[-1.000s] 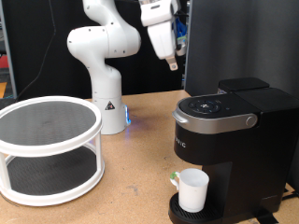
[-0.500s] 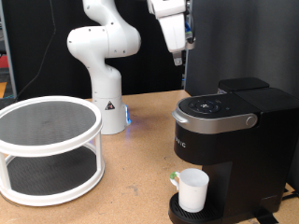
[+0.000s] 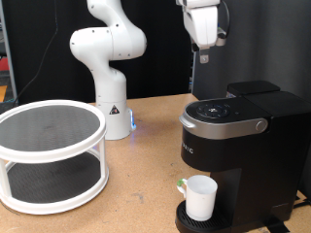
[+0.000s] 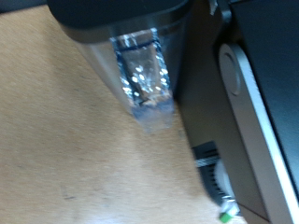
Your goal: Make a cup of coffee with the keurig machine
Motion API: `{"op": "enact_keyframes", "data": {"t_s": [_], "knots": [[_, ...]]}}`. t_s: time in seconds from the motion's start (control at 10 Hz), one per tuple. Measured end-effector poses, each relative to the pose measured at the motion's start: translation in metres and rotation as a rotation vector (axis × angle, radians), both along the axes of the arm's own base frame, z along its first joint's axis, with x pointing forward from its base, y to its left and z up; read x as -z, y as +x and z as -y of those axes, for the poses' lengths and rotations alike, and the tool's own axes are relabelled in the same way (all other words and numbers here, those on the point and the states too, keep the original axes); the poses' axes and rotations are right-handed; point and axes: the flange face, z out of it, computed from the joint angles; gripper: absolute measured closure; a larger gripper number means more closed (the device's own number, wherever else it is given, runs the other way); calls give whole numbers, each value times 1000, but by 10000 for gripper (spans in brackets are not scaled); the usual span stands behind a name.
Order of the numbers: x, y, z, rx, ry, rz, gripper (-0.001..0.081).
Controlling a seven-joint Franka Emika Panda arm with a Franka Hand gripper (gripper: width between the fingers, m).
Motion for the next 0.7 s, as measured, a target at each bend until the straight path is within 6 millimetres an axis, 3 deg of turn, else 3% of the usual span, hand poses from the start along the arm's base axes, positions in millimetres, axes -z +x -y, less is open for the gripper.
{"op": "enact_keyframes", "data": {"t_s": [0.1,0.4,0.7], "knots": [[0,14,-3,15,4,-66,3],[3,18,-5,-71,16,27,3],[3,34,-22,-186,-22,37,3]]}}
